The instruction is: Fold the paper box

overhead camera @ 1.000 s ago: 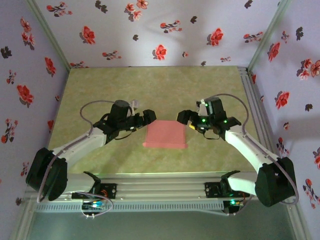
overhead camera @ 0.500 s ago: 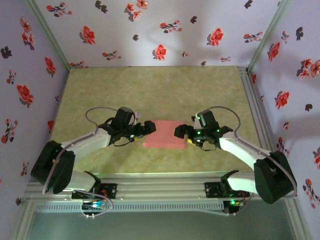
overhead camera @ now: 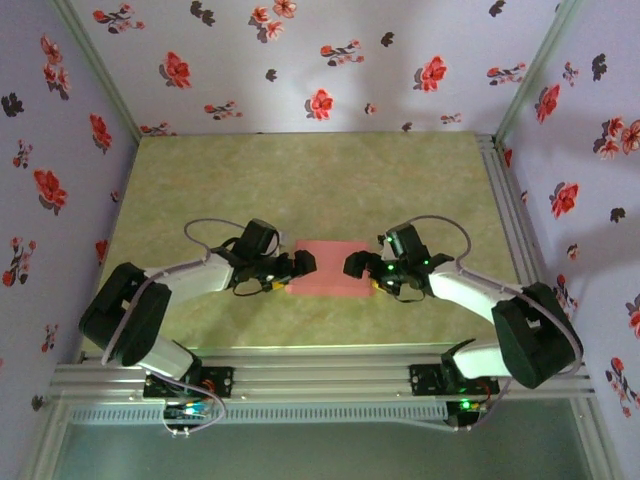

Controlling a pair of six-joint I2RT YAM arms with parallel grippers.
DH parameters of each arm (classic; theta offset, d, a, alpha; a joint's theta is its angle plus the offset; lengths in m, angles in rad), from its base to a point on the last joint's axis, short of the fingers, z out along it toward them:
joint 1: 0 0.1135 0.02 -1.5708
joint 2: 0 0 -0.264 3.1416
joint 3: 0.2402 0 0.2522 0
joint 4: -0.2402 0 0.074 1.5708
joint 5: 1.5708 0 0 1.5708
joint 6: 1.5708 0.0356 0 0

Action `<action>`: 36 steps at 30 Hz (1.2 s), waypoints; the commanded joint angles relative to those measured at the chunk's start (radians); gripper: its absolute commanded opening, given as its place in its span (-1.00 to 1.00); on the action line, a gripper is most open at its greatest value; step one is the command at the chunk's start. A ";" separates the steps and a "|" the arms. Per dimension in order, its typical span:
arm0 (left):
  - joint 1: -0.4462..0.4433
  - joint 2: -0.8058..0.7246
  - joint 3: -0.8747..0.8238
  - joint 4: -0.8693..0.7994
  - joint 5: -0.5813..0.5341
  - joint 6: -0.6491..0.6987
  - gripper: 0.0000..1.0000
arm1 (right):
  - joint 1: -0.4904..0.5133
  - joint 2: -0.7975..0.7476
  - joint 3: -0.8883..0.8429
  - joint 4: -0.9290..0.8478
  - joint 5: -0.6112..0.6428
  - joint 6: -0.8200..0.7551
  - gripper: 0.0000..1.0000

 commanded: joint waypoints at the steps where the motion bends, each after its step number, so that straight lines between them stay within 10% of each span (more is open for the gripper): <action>1: -0.011 0.018 0.028 0.022 0.027 0.028 1.00 | 0.010 0.023 -0.005 0.016 0.032 0.000 0.97; 36: 0.040 -0.215 0.103 0.040 0.080 -0.042 0.99 | -0.081 -0.229 0.160 -0.174 -0.084 -0.012 0.95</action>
